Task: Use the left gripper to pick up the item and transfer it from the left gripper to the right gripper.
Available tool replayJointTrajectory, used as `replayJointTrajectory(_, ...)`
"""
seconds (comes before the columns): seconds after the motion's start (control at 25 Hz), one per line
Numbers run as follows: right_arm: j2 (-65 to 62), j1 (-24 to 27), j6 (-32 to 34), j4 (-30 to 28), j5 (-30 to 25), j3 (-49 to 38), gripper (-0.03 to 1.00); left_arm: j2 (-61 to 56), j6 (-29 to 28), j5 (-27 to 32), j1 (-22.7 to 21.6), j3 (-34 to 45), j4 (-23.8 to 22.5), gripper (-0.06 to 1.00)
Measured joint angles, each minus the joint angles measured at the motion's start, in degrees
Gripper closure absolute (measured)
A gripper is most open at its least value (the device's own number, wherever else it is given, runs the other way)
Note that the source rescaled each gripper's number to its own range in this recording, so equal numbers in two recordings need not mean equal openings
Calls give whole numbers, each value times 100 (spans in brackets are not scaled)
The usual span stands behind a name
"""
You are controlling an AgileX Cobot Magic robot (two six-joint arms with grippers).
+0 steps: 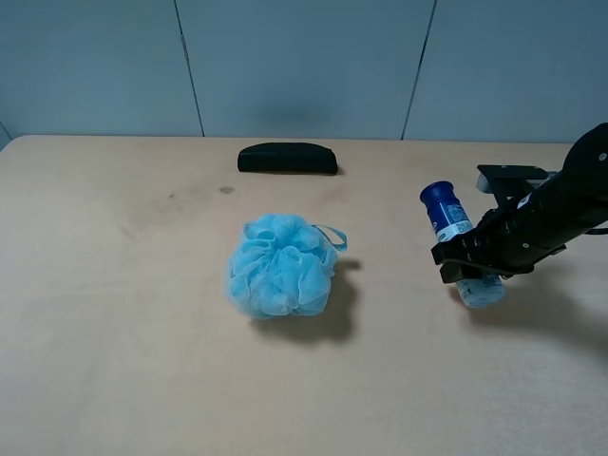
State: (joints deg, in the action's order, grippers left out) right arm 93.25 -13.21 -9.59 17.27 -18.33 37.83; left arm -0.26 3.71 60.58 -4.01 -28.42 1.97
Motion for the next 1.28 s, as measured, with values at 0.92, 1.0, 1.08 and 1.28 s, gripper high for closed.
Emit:
replayJointTrajectory(0.92,-268,0,-125,0,-536,362,-2,0,0,0,0,0,0,-6)
replayJointTrajectory(1.0,-473,0,-125,0,-920,567,-2,0,0,0,0,0,0,-6)
replayJointTrajectory(1.08,-712,0,-125,0,-1272,741,-2,0,0,0,0,0,0,-6)
replayJointTrajectory(1.28,-1534,0,-125,0,-2047,1007,-3,0,0,0,0,0,0,-6)
